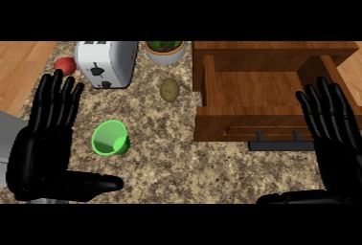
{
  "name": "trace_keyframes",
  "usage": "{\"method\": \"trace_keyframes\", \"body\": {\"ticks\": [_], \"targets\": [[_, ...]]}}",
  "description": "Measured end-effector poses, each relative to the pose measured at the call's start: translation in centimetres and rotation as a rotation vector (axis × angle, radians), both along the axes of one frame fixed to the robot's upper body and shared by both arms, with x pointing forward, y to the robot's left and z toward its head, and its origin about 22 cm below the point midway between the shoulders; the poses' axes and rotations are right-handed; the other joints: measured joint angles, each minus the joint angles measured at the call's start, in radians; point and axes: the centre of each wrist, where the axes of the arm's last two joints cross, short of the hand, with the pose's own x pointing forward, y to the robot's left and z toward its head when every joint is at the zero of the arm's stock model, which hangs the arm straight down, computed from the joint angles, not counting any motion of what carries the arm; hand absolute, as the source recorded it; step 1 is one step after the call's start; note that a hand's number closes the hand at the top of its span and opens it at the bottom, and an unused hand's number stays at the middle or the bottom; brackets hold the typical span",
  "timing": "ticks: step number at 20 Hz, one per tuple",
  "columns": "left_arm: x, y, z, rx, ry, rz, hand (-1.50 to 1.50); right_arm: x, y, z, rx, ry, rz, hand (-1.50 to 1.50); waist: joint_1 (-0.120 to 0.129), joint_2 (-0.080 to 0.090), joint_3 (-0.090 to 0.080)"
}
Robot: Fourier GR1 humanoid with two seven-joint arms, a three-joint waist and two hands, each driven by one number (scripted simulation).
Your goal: Pick up the cup, place it into the drawer and close the drawer
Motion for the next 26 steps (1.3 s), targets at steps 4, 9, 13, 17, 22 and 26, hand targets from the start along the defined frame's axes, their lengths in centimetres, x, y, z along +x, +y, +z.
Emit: {"method": "trace_keyframes", "body": {"ticks": [4, 9, 13, 17, 22, 26], "targets": [[1.2, -0.8, -0.6, -0.036, 0.021, -0.012, -1.5, 1.4, 0.0, 0.2, 0.014, 0.011, 0.008, -1.5, 0.002, -0.001, 0.0], [2.0, -1.2, -0.8, -0.048, 0.025, -0.017, -1.5, 1.4, -0.3, 0.1, 0.014, 0.015, 0.013, -1.5, 0.002, -0.002, 0.0], [1.8, -1.4, -0.9, -0.052, 0.041, -0.011, -1.5, 1.4, -0.2, 0.1, 0.017, 0.012, 0.01, -1.5, 0.002, -0.002, 0.0], [1.8, -1.1, -1.3, -0.048, 0.054, 0.002, -1.5, 1.7, -0.7, 0.6, 0.018, 0.01, 0.014, -1.5, 0.003, -0.002, 0.0], [1.9, -0.1, -2.1, -0.051, 0.084, 0.03, -1.5, 1.4, -0.6, 0.8, 0.009, 0.008, 0.011, -1.5, 0.003, -0.003, 0.0], [1.5, -0.4, -3.1, -0.049, 0.11, 0.044, -1.5, 1.6, -0.5, 0.8, 0.013, 0.004, 0.002, -1.5, 0.003, -0.003, 0.0]]}}
